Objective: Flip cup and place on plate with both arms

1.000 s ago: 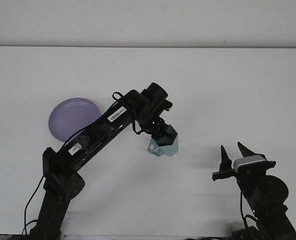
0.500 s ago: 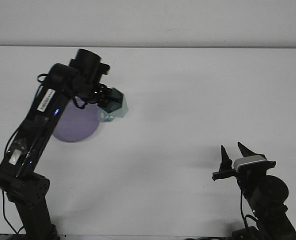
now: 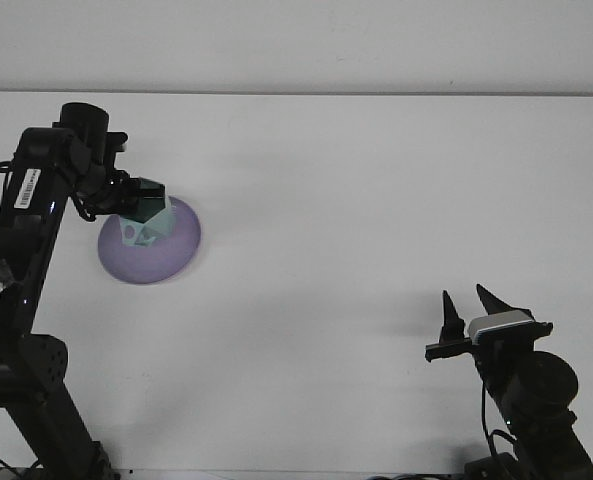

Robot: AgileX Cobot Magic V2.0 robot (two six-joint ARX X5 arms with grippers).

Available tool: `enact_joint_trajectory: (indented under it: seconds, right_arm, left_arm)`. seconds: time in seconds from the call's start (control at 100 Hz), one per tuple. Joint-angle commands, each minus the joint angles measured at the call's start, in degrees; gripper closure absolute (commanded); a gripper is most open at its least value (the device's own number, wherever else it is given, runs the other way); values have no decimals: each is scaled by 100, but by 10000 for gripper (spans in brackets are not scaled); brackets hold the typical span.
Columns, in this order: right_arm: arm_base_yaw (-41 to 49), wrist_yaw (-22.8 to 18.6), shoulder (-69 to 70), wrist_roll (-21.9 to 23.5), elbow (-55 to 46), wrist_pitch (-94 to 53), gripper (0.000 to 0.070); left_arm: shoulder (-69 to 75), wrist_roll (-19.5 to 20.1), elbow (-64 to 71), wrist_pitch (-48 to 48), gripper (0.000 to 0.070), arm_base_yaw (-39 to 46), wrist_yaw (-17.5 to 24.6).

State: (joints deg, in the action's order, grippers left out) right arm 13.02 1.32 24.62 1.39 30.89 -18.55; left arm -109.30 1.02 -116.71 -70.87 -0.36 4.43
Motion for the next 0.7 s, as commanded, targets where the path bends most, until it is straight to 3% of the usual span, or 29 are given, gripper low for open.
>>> enact_joint_trajectory:
  seconds: [0.0,0.2,0.63,0.69]
  right_arm:
    - [9,17,17,77,13,46,356]
    - [9,17,17,72,13,44,356]
    - [9,17,17,74,13,-2,356]
    - [9,17,17,74,13,-2,356]
  left_arm:
    - [-223,98,111,205,688,160,-31]
    - [-413,267,592,850,688,402,-31]
    - [-990,275,592,765,688,448,-37]
    - [-990,282,592,778,648,452,-37]
